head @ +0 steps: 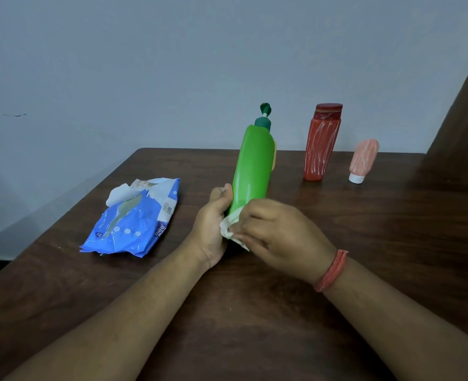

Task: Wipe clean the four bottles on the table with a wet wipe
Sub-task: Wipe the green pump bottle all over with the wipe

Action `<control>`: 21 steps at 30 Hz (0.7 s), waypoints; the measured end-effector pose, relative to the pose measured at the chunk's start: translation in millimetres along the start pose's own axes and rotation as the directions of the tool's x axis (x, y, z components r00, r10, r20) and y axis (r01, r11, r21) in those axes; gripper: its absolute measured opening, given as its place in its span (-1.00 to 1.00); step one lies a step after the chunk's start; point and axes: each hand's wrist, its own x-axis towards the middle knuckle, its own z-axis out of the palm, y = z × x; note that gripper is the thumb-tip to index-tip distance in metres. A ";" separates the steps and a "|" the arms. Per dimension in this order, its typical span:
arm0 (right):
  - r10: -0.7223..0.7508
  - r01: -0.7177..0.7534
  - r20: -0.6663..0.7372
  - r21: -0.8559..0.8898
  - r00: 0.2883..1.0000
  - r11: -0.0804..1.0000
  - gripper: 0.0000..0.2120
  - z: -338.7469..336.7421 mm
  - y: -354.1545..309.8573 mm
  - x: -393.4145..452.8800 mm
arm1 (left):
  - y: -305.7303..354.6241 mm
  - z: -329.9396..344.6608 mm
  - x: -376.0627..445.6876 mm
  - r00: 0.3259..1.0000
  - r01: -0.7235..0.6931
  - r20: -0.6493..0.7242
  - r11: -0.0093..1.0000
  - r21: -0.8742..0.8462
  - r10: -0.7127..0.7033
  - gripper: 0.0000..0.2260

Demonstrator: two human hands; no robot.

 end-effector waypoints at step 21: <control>0.138 -0.171 -0.285 -0.096 0.949 0.981 -0.89 -13.8 19.2 0.4 | -3.7 6.3 -9.7 0.965 -0.114 0.257 0.956 0.270 0.043 -0.70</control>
